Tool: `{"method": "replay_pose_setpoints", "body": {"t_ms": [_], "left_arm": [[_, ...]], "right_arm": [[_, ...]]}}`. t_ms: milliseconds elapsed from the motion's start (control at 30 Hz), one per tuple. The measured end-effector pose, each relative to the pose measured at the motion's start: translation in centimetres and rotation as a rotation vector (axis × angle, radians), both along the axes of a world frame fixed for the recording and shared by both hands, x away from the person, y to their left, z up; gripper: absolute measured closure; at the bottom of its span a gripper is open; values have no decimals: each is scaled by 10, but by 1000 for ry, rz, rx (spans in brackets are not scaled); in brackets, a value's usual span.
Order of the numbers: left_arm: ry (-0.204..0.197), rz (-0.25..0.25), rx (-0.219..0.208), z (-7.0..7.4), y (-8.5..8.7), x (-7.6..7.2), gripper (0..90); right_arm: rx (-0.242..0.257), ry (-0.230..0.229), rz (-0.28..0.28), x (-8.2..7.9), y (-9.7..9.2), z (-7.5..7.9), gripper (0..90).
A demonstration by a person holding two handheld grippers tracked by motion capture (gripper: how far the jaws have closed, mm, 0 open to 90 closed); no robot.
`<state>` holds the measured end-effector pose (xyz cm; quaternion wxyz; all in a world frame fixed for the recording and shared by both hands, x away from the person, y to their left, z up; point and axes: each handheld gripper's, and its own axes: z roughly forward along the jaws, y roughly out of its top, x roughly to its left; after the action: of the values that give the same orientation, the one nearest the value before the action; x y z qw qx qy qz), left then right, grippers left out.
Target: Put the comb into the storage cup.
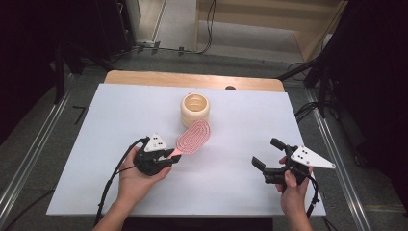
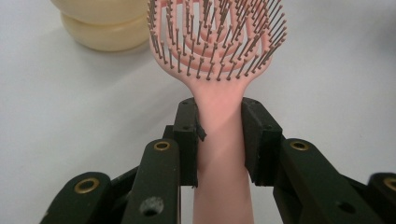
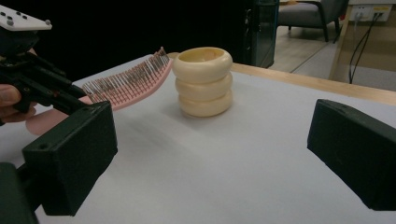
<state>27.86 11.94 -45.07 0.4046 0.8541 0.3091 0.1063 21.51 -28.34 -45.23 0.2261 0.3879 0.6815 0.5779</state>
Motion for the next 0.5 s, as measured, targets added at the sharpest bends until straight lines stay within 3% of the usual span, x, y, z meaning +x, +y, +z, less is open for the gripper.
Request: {"method": "replay_pose_setpoints", "body": {"t_ms": [500], "left_arm": [[-60,-4,-79,9,8,-3,703]], "right_arm": [[0,8,74,28,43,28,2]]}}
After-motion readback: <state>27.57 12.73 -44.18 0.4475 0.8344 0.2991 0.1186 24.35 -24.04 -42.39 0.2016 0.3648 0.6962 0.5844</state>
